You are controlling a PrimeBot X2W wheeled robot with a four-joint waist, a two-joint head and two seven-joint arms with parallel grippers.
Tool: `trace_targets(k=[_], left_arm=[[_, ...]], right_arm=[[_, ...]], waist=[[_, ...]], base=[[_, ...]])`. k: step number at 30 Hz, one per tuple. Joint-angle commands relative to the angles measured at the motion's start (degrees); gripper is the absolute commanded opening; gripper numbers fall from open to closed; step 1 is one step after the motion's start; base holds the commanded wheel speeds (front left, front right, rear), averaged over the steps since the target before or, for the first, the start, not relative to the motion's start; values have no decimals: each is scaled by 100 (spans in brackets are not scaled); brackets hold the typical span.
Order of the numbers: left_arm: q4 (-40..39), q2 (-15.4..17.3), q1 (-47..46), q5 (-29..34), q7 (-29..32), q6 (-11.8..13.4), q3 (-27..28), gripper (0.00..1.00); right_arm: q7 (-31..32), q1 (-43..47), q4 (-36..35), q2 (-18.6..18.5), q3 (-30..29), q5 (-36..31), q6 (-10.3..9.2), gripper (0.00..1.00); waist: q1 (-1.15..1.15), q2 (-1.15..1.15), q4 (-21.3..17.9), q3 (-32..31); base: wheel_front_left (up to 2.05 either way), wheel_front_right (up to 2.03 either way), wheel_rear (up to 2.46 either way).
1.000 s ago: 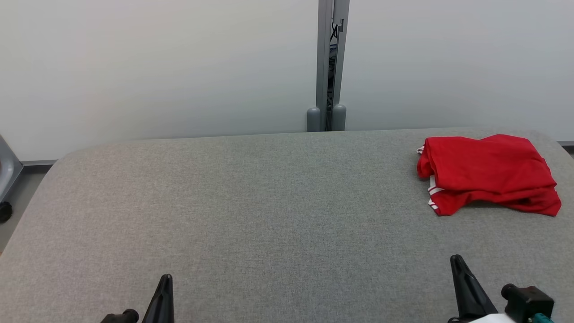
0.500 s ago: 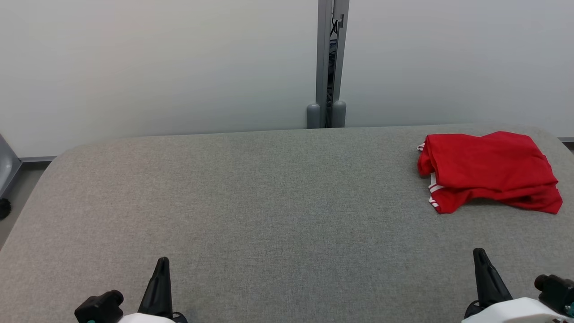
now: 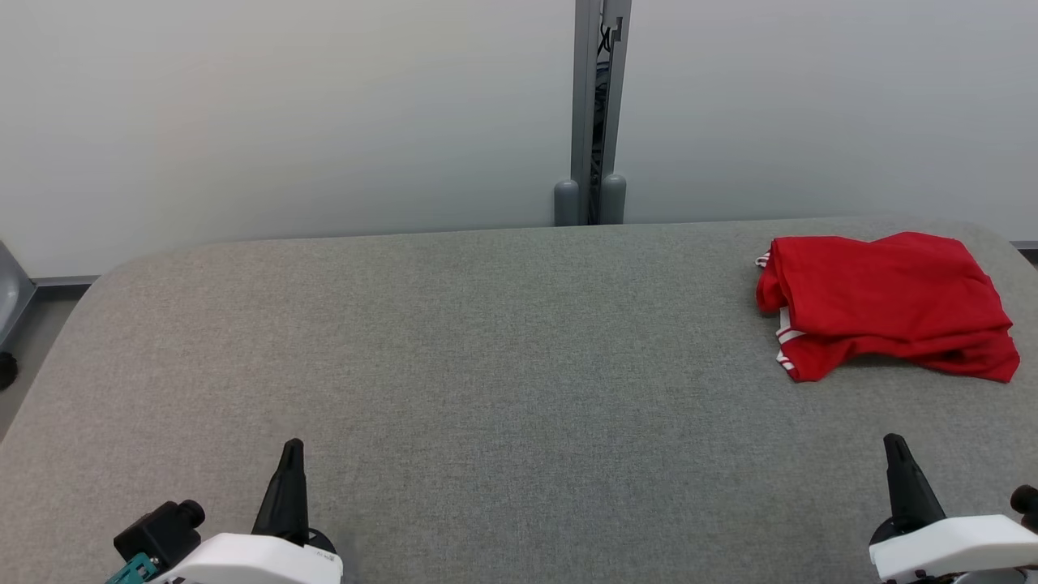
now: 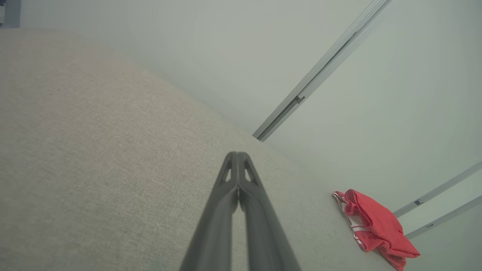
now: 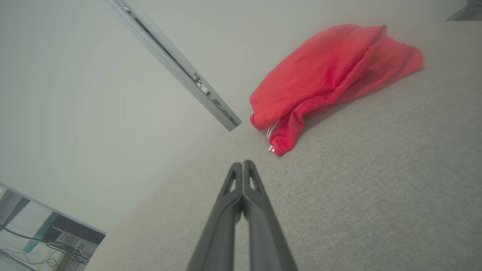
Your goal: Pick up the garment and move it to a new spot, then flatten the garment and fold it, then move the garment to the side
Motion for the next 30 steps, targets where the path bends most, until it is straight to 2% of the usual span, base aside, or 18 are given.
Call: trace_targets(k=[1, 14, 30], left_arm=[[-30, 19, -240, -219, 24, -45, 20, 0], [116, 25, -537, -1258, 209, -152, 25, 0], [244, 31, -819, -2225, 384, -255, 28, 0]], right_arm=[[77, -203, -50, -22, -73, 208, 1, 0], [425, -361, 4, -21, -389, 1182, 1, 0], [761, -520, 60, -19, -690, 2093, 1, 0]], waist=[[0, 0, 0, 7], [0, 0, -4, 73], [0, 0, -8, 144]], base=[[0, 0, 0], [0, 0, 0], [0, 0, 0]])
